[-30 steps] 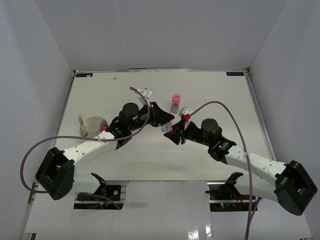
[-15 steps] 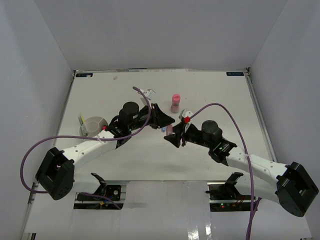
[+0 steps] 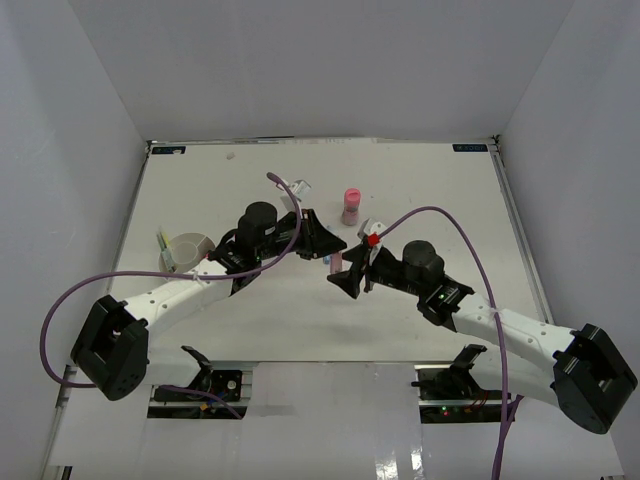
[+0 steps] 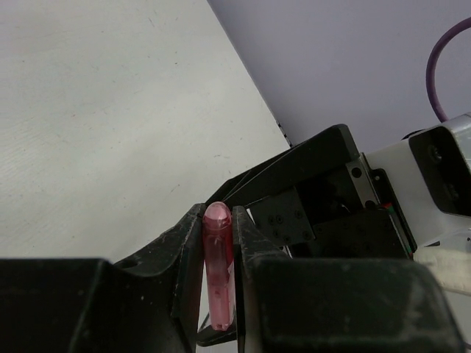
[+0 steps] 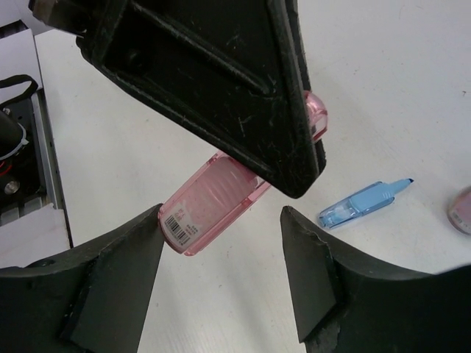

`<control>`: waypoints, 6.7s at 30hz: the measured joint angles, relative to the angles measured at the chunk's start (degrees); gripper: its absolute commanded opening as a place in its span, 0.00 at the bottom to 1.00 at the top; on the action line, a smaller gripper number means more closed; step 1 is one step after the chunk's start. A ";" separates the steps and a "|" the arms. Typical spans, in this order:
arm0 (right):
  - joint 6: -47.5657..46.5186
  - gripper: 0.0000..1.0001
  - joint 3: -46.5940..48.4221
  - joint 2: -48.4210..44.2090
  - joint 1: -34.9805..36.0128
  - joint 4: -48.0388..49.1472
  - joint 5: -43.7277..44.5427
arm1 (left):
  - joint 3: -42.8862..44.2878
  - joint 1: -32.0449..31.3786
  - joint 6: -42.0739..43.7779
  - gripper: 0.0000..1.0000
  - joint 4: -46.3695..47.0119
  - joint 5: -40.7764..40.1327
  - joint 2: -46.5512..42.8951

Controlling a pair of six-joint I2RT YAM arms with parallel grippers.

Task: Sort the stationery into containers
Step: Close the pen cap on the pen.

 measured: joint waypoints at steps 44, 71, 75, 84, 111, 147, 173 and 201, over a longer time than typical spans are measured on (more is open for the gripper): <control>30.58 0.66 1.25 7.63 -1.46 23.08 0.79 | -12.15 9.20 -14.67 0.00 19.08 -6.91 -11.78; 35.08 0.50 4.55 14.29 -1.53 32.54 -3.85 | -18.95 9.70 -19.37 0.00 34.42 -10.16 -13.66; 35.08 0.42 4.55 14.29 -1.53 33.11 -4.07 | -18.97 9.70 -19.32 0.00 35.39 -10.64 -13.66; 36.02 0.17 4.55 14.34 -1.51 34.25 -5.05 | -19.26 9.70 -18.97 0.01 37.09 -10.73 -13.35; 30.67 0.08 3.58 8.90 -5.05 23.21 -7.43 | -10.71 10.32 2.62 0.63 10.27 -6.67 -21.05; 16.72 0.08 6.80 1.92 -15.78 0.17 -35.65 | 0.52 13.79 22.84 0.37 -10.97 30.80 -9.99; 15.23 0.08 9.57 5.25 -15.78 -2.56 -38.58 | 0.35 13.84 22.93 0.54 -10.19 32.85 -9.09; 12.61 0.08 13.14 9.97 -14.95 -5.99 -43.23 | 0.35 13.84 24.76 0.23 -10.19 34.49 -7.74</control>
